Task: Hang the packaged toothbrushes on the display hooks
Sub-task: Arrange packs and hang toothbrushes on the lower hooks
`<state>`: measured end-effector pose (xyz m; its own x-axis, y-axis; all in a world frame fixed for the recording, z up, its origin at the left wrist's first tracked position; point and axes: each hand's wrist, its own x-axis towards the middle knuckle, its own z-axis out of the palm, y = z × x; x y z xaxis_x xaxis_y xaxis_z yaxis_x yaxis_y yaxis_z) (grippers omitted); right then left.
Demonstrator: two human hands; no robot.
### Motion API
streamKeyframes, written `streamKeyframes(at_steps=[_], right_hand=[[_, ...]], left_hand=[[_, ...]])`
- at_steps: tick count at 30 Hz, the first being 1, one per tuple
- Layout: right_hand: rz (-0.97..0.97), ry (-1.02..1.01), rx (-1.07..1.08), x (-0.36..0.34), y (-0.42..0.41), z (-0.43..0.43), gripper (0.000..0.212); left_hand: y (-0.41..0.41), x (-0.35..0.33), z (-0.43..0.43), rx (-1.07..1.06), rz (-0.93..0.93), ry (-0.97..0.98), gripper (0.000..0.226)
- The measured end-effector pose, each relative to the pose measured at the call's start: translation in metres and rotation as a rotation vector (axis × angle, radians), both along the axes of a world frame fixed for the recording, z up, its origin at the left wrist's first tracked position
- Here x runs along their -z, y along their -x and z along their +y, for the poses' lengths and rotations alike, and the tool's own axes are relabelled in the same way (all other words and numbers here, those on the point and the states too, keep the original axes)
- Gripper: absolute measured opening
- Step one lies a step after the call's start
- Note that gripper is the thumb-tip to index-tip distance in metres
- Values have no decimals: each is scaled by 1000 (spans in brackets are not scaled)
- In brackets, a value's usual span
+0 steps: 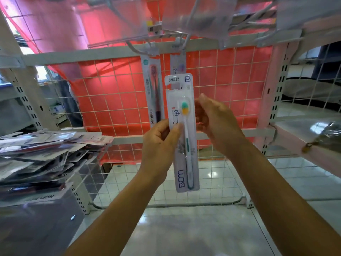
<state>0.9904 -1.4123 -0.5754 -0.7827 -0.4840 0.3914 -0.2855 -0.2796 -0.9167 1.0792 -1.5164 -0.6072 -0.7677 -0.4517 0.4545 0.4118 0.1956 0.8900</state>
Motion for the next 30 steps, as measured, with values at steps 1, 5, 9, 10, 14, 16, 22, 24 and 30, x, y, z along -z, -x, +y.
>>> streamKeyframes(at_steps=[1, 5, 9, 10, 14, 16, 22, 24, 30], right_hand=[[5, 2, 0, -1, -4, 4, 37], [36, -17, 53, -5, -11, 14, 31], [77, 19, 86, -8, -15, 25, 22], [85, 34, 96, -8, -15, 27, 22], [79, 92, 100, -8, -20, 36, 24], [96, 107, 90, -6, -23, 42, 23], [217, 108, 108, -6, -28, 57, 13], [253, 110, 117, -8, -27, 64, 8], [292, 247, 116, -15, -28, 74, 11]], left_hand=[[1, -2, 2, 7, 6, 2, 12], [5, -10, 9, 30, 23, 30, 12], [9, -16, 17, 75, 10, 30, 11], [10, -16, 18, 87, 17, 29, 11], [12, -17, 28, 91, 72, 41, 9], [12, -19, 34, 101, 75, 42, 9], [13, -22, 49, 108, 115, 103, 9], [13, -24, 54, 117, 149, 123, 14], [14, -30, 68, 155, 264, 137, 15]])
